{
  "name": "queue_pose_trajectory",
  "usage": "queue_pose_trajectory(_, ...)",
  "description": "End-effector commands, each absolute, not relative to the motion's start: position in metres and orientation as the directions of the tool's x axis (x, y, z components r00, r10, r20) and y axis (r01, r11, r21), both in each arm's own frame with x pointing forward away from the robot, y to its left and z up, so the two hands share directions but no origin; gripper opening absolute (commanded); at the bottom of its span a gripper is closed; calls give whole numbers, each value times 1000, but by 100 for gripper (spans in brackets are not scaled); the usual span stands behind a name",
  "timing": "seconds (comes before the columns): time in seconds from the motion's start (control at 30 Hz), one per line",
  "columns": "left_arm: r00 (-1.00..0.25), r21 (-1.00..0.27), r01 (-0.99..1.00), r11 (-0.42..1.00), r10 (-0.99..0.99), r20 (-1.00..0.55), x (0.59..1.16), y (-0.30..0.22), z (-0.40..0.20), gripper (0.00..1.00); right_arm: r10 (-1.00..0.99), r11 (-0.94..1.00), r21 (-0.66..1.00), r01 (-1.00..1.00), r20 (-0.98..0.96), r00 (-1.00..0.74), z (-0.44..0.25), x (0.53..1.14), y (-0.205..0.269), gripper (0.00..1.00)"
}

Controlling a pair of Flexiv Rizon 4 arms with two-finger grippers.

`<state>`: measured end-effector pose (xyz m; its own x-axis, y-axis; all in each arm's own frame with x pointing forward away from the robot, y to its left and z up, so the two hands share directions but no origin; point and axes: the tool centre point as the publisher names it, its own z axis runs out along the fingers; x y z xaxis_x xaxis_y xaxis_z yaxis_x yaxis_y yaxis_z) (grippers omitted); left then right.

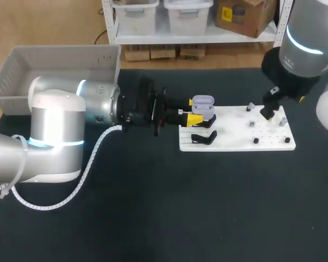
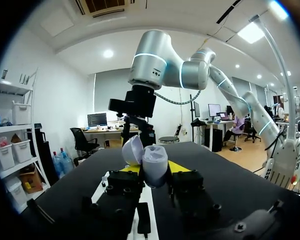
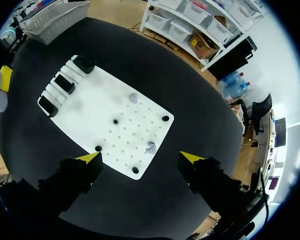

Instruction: Pick up each earbud case from the left stands, insert the matching earbuds, close the lid, and place the case in the box.

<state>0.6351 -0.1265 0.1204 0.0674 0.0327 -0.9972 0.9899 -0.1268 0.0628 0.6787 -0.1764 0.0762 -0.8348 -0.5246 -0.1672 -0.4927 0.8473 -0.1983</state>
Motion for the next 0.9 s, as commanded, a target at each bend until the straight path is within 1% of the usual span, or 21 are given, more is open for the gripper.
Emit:
queue_pose_trajectory(0.03,70,65,990,-122,31,-997,634,-126,120,0,-528,845,-201,-496,-160,-834,65,680,-177,100)
queue_pose_trajectory(0.47,70,65,990,-122,31,-997,634,-126,120,0,-536,840,-183,-512,-128,-834,47,683,-188,100)
queue_pose_trajectory(0.5,70,65,990,-122,31,-997,634,-126,120,0,-539,838,-183,-515,-124,-833,45,683,-188,98)
queue_pose_trajectory(0.53,70,65,990,-122,31,-997,634,-126,120,0,-541,837,-182,-517,-121,-832,44,683,-188,89)
queue_pose_trajectory(0.57,70,65,990,-122,31,-997,634,-126,120,0,-542,835,-183,-519,-117,-832,42,684,-188,76)
queue_pose_trajectory(0.6,70,65,990,-122,31,-997,634,-126,120,0,-543,834,-184,-520,-113,-832,41,684,-188,75)
queue_pose_trajectory(0.73,70,65,990,-122,31,-997,634,-126,120,0,-547,831,-186,-525,-97,-832,34,686,-188,77)
queue_pose_trajectory(0.77,70,65,990,-122,31,-997,634,-126,120,0,-547,830,-185,-526,-92,-832,32,687,-188,75)
queue_pose_trajectory(0.8,70,65,990,-122,31,-997,634,-126,120,0,-547,830,-185,-526,-90,-832,31,687,-188,65)
queue_pose_trajectory(0.83,70,65,990,-122,31,-997,634,-126,120,0,-547,830,-184,-526,-88,-833,29,687,-188,60)
queue_pose_trajectory(0.87,70,65,990,-122,31,-997,634,-126,120,0,-545,831,-183,-525,-85,-834,28,688,-188,61)
queue_pose_trajectory(0.9,70,65,990,-122,31,-997,634,-126,120,0,-542,833,-182,-522,-82,-836,27,688,-189,64)
